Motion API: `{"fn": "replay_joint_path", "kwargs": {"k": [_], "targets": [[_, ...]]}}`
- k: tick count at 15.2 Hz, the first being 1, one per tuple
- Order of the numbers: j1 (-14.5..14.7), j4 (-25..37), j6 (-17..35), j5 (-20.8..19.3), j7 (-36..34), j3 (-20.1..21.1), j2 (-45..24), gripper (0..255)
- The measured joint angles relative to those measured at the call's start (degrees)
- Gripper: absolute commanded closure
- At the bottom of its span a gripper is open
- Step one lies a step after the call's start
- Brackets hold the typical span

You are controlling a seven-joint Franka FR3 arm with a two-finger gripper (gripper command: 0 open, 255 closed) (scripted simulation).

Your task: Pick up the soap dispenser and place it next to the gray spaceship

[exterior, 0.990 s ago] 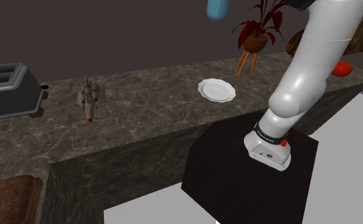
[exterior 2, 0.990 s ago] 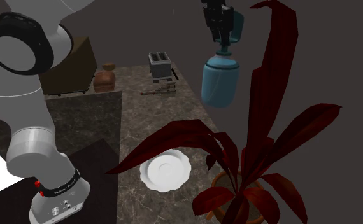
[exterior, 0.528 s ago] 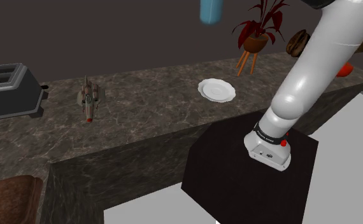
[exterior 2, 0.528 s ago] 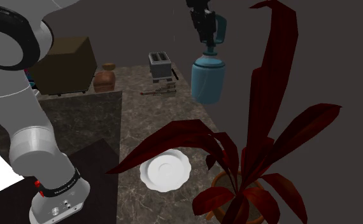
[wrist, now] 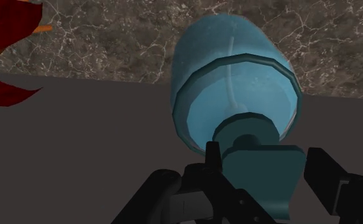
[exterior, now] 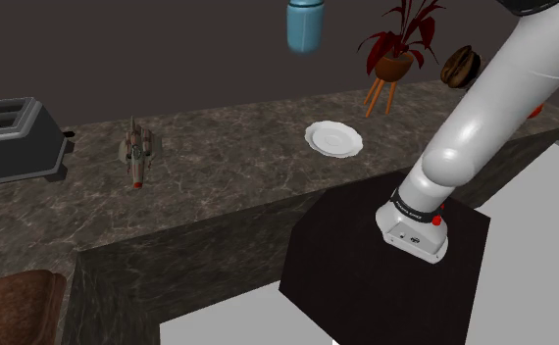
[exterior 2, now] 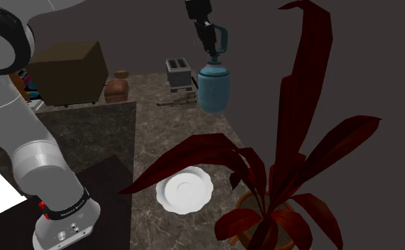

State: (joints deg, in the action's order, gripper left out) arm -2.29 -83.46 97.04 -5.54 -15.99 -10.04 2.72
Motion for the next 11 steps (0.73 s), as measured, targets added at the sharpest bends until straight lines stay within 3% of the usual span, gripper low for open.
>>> {"fn": "replay_joint_path", "kwargs": {"k": [11], "targets": [[6.62, -7.06, 4.45, -3.79, -15.58, 8.09, 0.7, 255]]}}
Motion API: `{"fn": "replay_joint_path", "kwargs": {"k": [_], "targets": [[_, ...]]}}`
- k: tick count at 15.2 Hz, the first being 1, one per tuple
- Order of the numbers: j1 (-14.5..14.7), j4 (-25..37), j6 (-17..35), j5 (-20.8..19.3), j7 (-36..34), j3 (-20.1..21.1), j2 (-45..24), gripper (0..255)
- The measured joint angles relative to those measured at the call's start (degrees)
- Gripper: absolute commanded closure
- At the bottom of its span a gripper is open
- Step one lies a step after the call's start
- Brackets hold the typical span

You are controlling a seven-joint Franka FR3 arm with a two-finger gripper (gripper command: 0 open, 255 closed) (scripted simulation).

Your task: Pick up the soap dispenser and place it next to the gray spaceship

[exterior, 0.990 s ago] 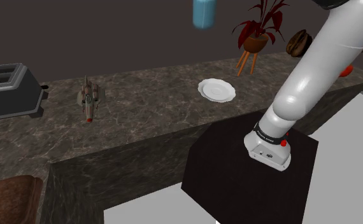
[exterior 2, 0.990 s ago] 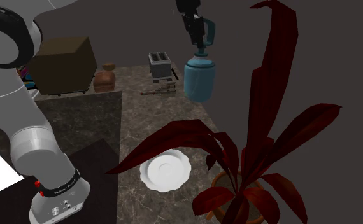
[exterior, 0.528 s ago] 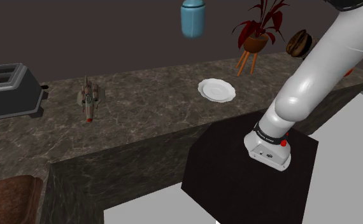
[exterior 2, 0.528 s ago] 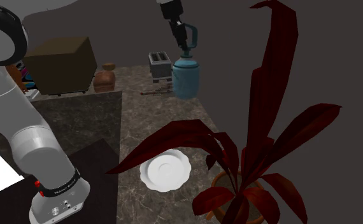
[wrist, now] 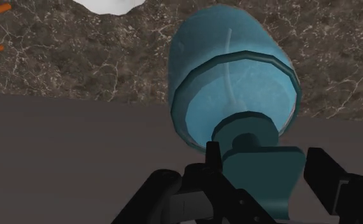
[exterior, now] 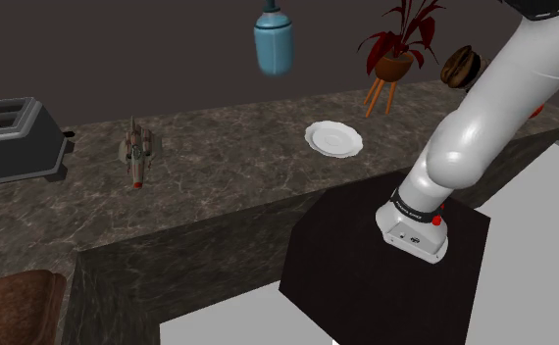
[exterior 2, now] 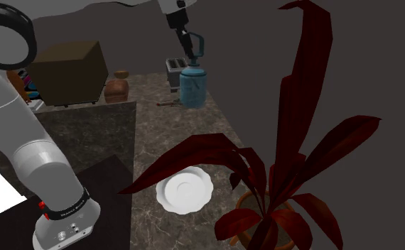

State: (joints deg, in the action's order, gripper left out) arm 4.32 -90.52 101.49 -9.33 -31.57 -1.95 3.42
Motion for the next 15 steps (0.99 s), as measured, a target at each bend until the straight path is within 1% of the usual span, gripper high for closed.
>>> {"fn": "replay_joint_path", "kwargs": {"k": [4, 9, 11, 15], "targets": [[2.32, -1.02, 1.27, -1.17, -5.43, 2.7, -1.15, 255], [5.38, 0.62, 1.52, -2.77, -12.09, 5.95, -4.28, 255], [6.58, 0.26, 2.74, -3.49, -14.8, 7.09, -5.67, 255], [9.29, 4.33, 1.85, -5.09, -19.74, 9.25, -10.02, 255]]}}
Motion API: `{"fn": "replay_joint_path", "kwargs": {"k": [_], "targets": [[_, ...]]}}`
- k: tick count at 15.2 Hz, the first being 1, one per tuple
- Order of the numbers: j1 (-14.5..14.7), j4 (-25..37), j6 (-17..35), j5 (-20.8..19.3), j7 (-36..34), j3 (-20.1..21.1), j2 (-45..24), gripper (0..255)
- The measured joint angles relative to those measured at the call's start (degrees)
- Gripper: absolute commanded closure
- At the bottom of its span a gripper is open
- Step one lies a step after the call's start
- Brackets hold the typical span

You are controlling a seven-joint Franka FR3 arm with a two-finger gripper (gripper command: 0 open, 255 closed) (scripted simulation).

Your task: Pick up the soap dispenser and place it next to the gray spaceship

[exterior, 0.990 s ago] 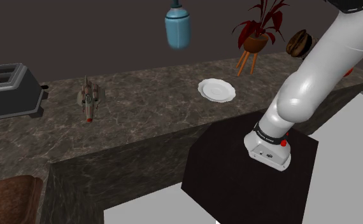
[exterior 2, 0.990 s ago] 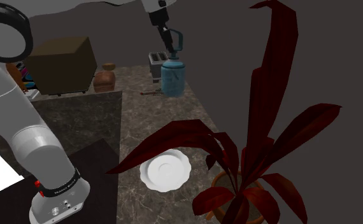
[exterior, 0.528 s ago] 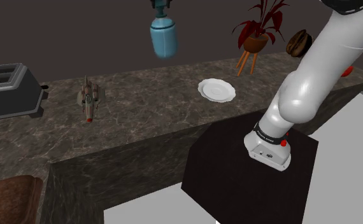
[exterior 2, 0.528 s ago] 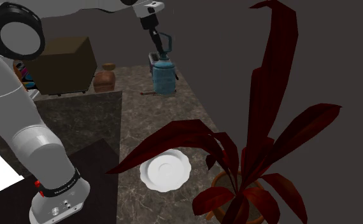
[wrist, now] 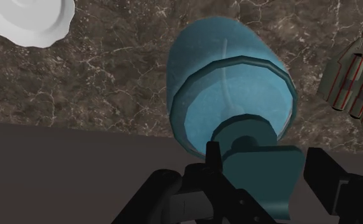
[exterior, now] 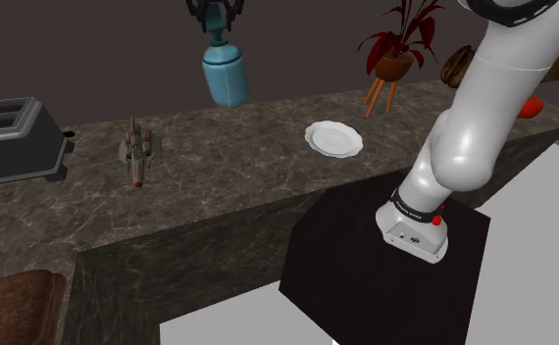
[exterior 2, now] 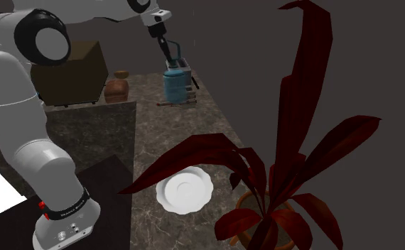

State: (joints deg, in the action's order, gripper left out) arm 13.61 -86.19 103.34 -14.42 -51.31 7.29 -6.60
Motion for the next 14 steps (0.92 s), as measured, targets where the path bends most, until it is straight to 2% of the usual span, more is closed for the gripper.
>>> {"fn": "replay_joint_path", "kwargs": {"k": [9, 12, 14], "targets": [[7.25, 11.9, -2.41, -4.21, -10.13, 3.35, -12.29, 255], [10.28, 19.11, -4.53, -5.79, -12.76, 3.84, -18.26, 255], [10.9, 19.68, -3.9, -6.16, -13.59, 3.89, -19.7, 255]]}}
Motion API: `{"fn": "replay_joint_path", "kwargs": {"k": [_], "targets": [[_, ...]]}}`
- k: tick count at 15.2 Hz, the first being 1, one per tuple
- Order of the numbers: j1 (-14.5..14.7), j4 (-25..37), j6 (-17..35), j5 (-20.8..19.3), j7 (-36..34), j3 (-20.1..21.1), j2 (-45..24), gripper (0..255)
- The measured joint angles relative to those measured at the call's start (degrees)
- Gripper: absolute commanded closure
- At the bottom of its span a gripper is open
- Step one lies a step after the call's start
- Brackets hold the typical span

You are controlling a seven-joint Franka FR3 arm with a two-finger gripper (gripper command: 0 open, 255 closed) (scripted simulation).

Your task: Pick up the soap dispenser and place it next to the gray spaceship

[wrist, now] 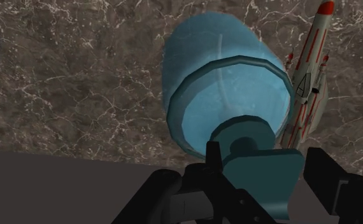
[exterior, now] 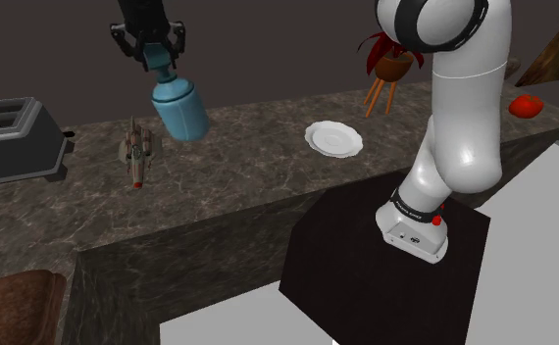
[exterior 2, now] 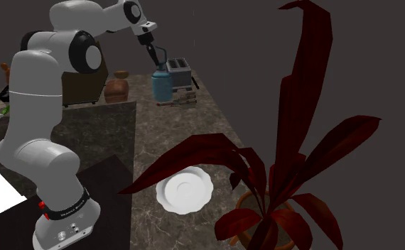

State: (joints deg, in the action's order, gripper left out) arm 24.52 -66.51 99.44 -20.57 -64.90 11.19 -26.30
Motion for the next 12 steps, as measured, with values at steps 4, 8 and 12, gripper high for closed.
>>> {"fn": "replay_joint_path", "kwargs": {"k": [4, 8, 12], "targets": [[0.04, -2.38, 2.47, -0.24, -1.02, -0.01, -0.25, 255], [-0.33, -6.45, 5.85, -0.39, -1.96, -0.05, 0.31, 255], [-0.61, -9.88, 8.88, -0.61, -2.8, -0.12, 0.6, 255]]}}
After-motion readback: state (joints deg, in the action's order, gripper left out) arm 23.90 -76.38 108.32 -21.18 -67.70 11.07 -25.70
